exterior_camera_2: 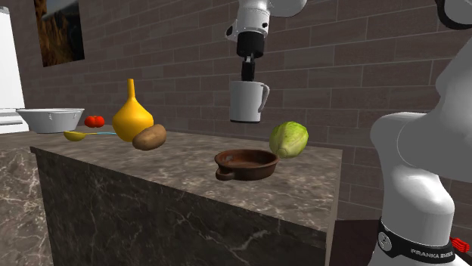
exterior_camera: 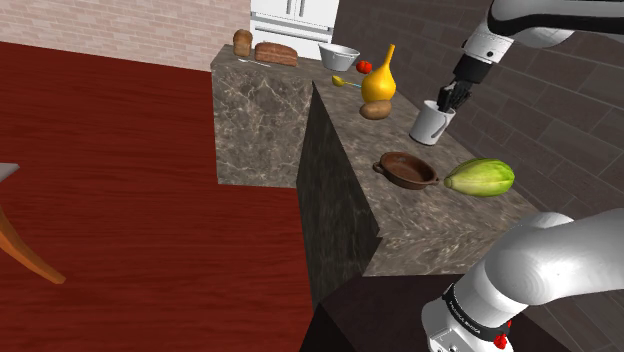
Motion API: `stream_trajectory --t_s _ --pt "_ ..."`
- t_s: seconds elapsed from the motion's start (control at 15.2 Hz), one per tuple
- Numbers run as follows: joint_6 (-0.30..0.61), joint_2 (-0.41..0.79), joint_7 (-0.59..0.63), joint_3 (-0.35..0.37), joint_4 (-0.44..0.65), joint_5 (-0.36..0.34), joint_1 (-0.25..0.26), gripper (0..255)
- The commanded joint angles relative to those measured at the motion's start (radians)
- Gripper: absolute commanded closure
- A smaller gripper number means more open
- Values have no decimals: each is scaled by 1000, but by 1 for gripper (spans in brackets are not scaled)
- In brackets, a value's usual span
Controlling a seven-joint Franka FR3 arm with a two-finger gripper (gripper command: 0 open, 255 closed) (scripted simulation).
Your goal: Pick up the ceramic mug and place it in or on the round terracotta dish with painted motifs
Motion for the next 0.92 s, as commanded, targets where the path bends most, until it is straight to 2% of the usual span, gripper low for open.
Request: stream_trajectory --t_s 0.0,0.86 --pt "-20 -64 30 31 -45 -4 -7 255" --pt "150 -75 24 7 -225 -24 -20 255"
